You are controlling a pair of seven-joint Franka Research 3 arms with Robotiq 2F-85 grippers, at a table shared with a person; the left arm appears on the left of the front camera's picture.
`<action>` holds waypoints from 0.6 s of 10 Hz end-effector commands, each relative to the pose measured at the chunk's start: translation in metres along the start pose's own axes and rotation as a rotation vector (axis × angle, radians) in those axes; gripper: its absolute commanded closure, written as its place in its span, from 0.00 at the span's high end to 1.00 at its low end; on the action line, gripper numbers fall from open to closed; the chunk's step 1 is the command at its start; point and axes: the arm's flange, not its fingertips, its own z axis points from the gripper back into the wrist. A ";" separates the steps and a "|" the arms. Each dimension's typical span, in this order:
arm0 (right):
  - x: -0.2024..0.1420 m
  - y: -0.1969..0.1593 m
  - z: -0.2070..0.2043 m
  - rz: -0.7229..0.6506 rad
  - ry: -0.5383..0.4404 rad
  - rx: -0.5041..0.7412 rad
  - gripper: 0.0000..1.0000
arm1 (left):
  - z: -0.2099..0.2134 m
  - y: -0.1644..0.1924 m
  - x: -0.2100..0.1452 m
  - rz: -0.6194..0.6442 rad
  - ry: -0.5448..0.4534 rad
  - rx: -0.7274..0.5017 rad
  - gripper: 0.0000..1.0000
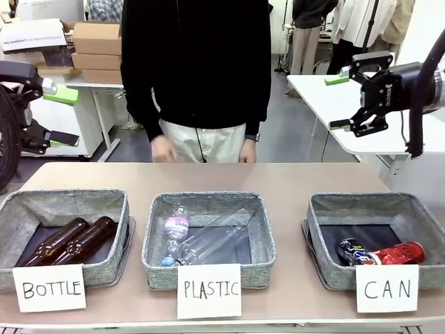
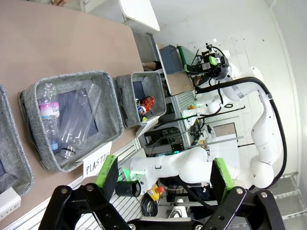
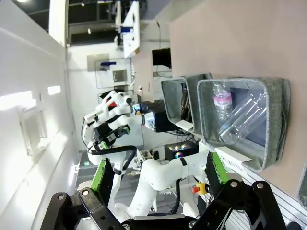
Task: Sort the can waste into the basket.
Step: Pick up the can waste from the table and place it in the right Fabric basket.
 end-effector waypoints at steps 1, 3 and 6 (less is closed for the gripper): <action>0.001 -0.002 -0.001 0.028 0.001 0.004 1.00 | 0.000 -0.002 0.000 0.001 -0.002 -0.017 1.00; 0.001 -0.002 -0.001 0.028 0.001 0.004 1.00 | 0.000 -0.002 0.000 0.001 -0.002 -0.017 1.00; 0.001 -0.002 -0.001 0.028 0.001 0.004 1.00 | 0.000 -0.002 0.000 0.001 -0.002 -0.017 1.00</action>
